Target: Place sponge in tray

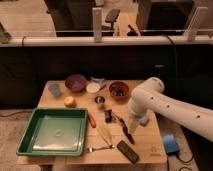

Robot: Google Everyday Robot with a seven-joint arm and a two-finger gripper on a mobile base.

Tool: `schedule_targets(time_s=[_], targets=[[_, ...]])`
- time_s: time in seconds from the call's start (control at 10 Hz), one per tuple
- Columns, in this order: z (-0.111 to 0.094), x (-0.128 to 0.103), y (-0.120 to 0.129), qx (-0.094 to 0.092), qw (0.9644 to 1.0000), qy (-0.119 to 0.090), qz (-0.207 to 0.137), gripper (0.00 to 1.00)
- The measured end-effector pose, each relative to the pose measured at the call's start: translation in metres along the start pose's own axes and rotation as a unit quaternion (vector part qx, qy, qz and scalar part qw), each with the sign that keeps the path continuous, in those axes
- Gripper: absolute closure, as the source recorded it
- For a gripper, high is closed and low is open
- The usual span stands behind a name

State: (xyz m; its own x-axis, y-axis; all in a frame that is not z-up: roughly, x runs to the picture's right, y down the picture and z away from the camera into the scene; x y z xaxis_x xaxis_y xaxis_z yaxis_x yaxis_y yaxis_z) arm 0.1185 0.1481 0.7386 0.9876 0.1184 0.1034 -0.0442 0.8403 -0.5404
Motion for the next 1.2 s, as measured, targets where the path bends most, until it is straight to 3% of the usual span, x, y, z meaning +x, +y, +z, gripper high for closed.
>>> schedule_targets(time_s=[1.2], targets=[[0.045,-0.031,-0.002,0.004,0.999,-0.042,0.014,0.2]])
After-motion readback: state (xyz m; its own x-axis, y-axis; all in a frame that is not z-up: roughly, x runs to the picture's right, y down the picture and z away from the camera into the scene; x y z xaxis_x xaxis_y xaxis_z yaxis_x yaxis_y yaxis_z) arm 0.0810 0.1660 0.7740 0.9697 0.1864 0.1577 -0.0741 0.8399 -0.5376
